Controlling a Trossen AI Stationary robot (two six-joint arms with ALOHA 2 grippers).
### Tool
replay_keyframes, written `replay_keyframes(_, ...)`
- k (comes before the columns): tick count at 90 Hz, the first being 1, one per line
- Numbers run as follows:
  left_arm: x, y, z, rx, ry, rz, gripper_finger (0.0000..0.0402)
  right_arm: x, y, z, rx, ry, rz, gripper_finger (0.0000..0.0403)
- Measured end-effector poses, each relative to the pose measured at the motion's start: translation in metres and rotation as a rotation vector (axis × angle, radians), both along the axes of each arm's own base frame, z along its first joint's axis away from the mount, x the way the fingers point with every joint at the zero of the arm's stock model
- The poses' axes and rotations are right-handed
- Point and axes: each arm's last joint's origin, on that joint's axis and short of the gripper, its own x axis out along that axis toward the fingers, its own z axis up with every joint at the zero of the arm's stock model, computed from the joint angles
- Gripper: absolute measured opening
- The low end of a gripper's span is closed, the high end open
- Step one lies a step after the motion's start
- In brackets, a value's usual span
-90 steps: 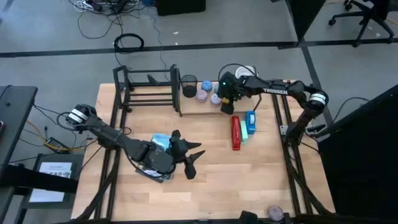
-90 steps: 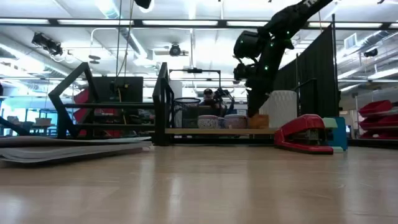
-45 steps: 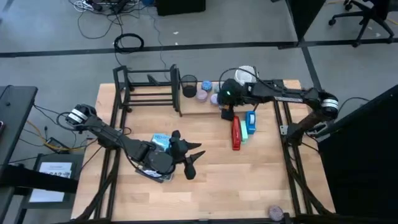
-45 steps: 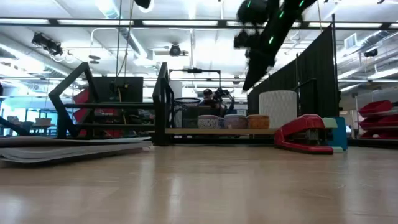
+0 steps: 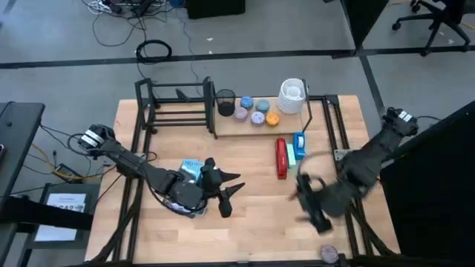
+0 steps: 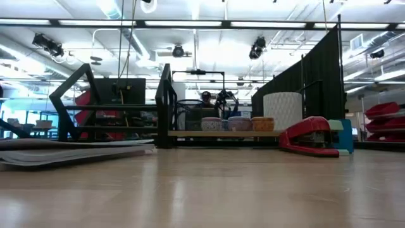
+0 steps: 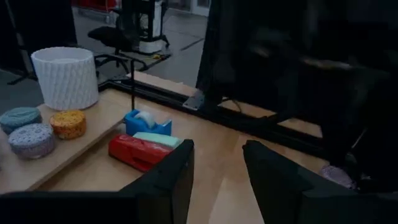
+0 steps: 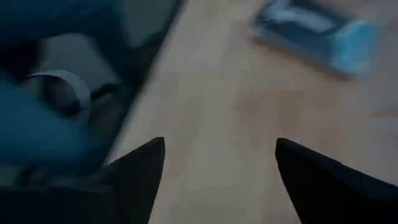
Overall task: Stock shelves
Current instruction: Put the dark red scented candle on the shelf
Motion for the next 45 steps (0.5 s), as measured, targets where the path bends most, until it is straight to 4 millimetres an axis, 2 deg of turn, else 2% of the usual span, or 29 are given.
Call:
replay_keyframes(7,0.000,0.000,0.000,-0.001,-0.001,0.000,0.0127,-0.014,0.023,-0.009,0.045,0.053,0.038,0.0274)
replay_keyframes(15,0.000,0.000,0.001,-0.007,-0.008,0.002,0.0127,-0.028,0.051,-0.021,0.086,0.110,0.157,0.0274)
replay_keyframes(23,0.000,0.000,0.002,-0.014,-0.018,0.001,0.0127,-0.039,0.073,-0.035,0.064,0.134,0.238,0.0272)
replay_keyframes(36,0.001,0.000,0.005,-0.029,-0.048,0.001,0.0127,-0.050,0.094,-0.059,0.011,0.208,0.314,0.0268)
replay_keyframes(45,0.001,0.000,0.006,-0.038,-0.066,0.002,0.0127,-0.050,0.105,-0.068,0.055,0.261,0.364,0.0264)
